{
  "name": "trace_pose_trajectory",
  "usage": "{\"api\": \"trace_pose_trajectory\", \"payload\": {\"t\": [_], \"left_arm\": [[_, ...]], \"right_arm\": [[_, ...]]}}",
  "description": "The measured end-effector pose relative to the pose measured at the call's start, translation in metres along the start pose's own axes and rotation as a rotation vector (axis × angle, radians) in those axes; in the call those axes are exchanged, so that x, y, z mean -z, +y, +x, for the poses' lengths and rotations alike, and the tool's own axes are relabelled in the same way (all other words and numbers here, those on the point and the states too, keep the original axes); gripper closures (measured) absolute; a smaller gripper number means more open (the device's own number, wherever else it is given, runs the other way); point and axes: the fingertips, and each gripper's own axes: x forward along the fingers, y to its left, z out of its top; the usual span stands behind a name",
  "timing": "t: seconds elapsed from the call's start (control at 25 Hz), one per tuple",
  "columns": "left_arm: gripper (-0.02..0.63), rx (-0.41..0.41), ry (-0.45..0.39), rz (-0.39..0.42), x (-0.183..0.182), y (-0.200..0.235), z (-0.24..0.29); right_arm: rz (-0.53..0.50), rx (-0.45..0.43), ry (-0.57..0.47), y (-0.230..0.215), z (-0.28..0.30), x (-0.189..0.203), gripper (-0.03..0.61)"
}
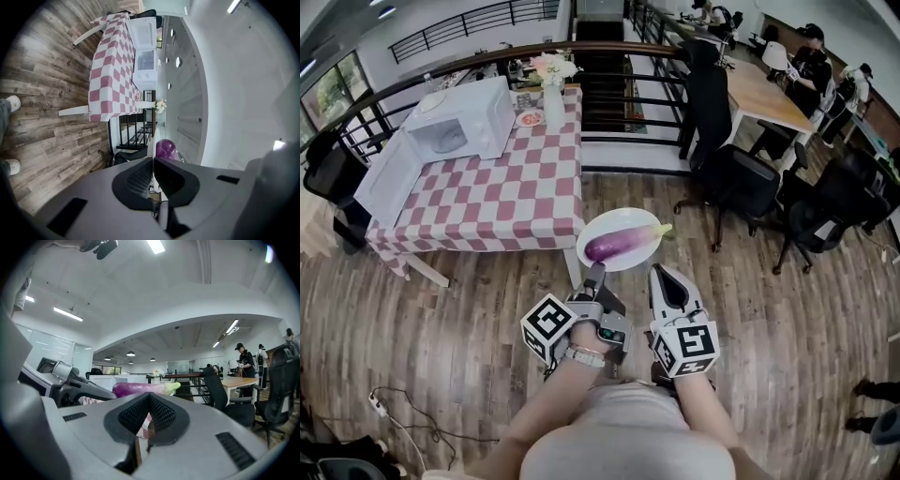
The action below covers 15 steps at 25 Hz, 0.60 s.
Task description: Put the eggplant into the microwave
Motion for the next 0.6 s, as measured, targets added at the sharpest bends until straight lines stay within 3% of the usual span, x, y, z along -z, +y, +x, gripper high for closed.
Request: {"api": "trace_pose_trajectory", "payload": {"t": [0.6], "left_arm": [[0.601, -0.026, -0.156, -0.009, -0.111, 0.006, -0.047]], "right_arm": [[0.016, -0.162, -0.001, 0.099, 0.069, 0.003, 0.554]]}}
